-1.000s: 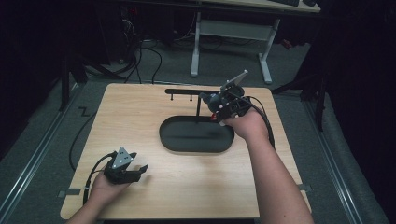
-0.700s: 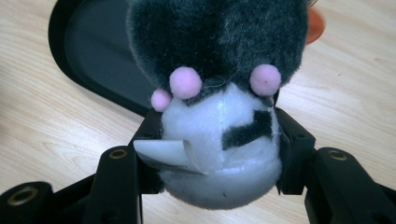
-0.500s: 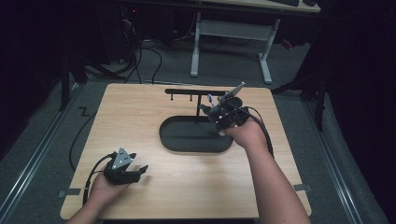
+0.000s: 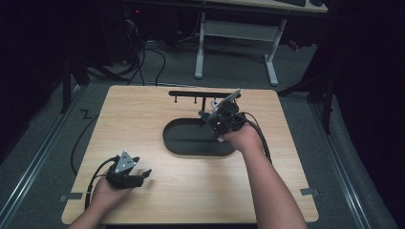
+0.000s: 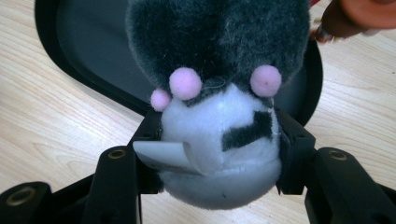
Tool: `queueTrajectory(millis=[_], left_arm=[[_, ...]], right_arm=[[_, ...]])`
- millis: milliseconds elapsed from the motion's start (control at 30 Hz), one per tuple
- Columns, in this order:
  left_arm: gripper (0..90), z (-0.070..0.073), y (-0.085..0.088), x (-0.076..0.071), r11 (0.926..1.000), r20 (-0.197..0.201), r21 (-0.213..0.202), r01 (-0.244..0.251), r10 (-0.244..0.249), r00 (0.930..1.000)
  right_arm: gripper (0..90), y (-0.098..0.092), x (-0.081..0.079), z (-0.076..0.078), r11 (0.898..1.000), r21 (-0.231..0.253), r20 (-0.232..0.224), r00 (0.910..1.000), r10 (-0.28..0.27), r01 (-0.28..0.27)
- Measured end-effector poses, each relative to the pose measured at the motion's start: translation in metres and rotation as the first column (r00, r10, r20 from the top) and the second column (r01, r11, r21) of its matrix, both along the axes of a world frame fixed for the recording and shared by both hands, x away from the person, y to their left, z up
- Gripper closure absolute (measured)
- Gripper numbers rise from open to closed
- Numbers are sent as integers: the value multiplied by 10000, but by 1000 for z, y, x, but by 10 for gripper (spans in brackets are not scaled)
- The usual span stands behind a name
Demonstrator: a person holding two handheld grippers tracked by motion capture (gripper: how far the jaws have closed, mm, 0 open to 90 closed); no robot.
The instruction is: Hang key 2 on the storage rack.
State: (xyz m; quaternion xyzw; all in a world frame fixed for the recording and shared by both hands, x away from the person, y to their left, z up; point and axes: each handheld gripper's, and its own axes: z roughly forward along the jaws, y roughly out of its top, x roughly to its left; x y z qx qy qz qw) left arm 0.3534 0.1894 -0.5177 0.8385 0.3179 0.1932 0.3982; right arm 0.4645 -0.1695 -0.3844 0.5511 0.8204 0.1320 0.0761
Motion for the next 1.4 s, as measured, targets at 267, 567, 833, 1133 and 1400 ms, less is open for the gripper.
queueTrajectory(millis=[267, 567, 833, 1133, 1400], left_arm=[[330, 0, 0, 0, 10000, -8, 32, 16, -16, 10000], [330, 0, -1, 0, 10000, -13, 43, 18, -17, 10000], [330, -1, -3, 0, 10000, -5, 48, 61, -61, 10000], [329, -1, -5, 2, 10000, -23, -9, 61, -61, 10000], [329, 0, -5, 1, 10000, -58, -58, 81, -81, 10000]], right_arm=[[474, -1, 8, -9, 9998, 128, -28, 9999, -148, 149], [344, -3, 12, -16, 9981, 379, 289, 9983, -497, 486], [335, -7, -2, -26, 9968, 576, 309, 9979, -566, 547], [341, -15, -15, -34, 9962, 710, 194, 9984, -529, 514], [336, -24, -24, -43, 9966, 741, 282, 9988, -389, 367]])
